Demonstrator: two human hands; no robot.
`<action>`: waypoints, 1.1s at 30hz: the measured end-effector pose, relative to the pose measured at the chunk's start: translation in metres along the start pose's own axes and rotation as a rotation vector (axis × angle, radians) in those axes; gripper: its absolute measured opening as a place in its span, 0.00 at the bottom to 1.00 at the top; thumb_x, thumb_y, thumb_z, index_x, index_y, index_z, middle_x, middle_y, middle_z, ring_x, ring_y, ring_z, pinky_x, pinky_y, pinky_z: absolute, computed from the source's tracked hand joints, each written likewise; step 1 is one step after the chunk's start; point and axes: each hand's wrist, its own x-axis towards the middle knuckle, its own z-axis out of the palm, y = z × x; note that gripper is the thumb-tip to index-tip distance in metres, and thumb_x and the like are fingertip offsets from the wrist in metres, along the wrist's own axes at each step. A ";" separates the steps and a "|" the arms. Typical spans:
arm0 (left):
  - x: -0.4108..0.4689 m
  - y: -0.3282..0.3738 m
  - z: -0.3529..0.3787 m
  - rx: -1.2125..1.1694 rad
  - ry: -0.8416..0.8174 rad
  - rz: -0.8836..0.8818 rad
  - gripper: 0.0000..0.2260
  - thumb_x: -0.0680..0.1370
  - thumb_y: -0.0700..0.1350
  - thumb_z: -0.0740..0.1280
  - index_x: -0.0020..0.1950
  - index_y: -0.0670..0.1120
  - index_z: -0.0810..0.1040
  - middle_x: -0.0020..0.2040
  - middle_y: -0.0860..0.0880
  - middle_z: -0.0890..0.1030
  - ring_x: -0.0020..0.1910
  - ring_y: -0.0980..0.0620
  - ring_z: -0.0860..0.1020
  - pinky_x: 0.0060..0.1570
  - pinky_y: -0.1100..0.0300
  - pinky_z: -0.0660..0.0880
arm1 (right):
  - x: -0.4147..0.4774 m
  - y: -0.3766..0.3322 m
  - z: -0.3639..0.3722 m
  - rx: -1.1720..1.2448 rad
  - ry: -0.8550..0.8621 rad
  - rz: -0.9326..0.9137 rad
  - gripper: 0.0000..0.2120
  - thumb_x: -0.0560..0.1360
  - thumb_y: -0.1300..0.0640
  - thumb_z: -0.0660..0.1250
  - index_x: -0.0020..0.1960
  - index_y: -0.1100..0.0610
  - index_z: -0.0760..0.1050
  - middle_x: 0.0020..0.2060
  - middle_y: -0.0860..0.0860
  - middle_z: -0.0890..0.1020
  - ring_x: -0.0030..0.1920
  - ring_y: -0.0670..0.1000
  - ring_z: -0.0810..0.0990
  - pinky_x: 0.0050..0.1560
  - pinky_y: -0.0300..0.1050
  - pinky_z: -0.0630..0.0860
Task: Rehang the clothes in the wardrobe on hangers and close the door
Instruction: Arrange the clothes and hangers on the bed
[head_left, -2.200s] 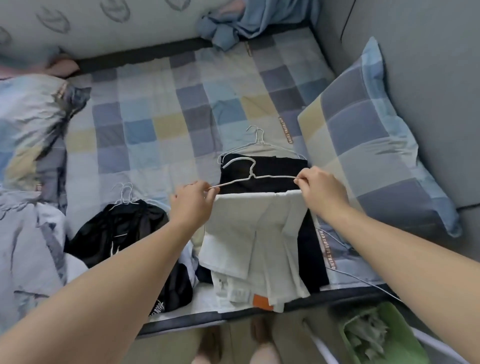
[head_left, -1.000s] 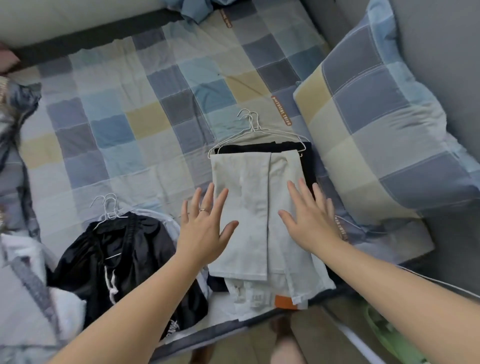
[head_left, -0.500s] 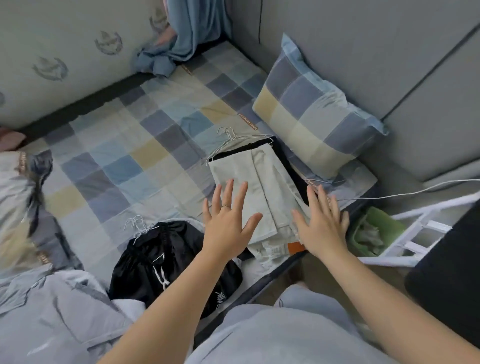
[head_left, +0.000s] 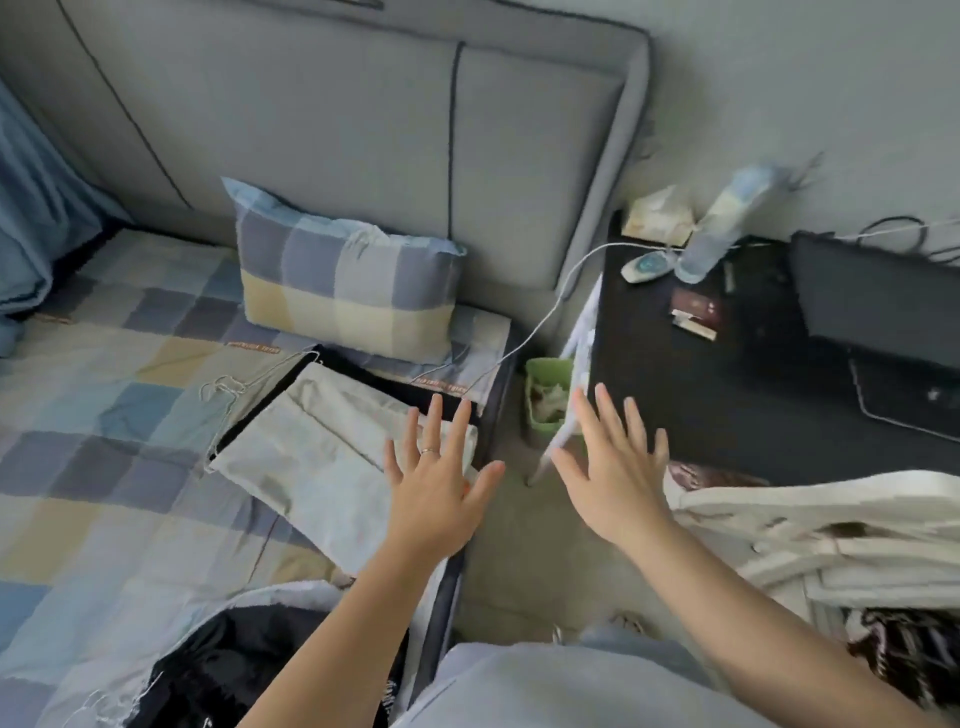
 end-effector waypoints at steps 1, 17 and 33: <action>0.005 0.017 0.006 0.002 -0.010 0.046 0.33 0.76 0.72 0.43 0.78 0.66 0.37 0.81 0.56 0.38 0.79 0.51 0.34 0.76 0.42 0.35 | -0.007 0.017 -0.007 -0.002 0.026 0.042 0.33 0.77 0.33 0.45 0.79 0.40 0.41 0.80 0.43 0.44 0.79 0.53 0.41 0.75 0.66 0.44; -0.014 0.388 0.149 0.042 -0.151 0.803 0.32 0.79 0.71 0.44 0.80 0.62 0.40 0.81 0.56 0.39 0.79 0.50 0.34 0.76 0.43 0.34 | -0.185 0.343 -0.113 0.055 0.355 0.611 0.32 0.77 0.33 0.45 0.78 0.40 0.41 0.80 0.42 0.44 0.79 0.52 0.39 0.74 0.65 0.39; -0.123 0.779 0.228 -0.146 -0.163 1.484 0.34 0.78 0.70 0.45 0.81 0.59 0.44 0.82 0.52 0.44 0.80 0.46 0.38 0.76 0.42 0.38 | -0.381 0.569 -0.294 -0.320 0.655 0.892 0.33 0.78 0.33 0.45 0.79 0.41 0.40 0.79 0.41 0.42 0.79 0.53 0.40 0.75 0.65 0.40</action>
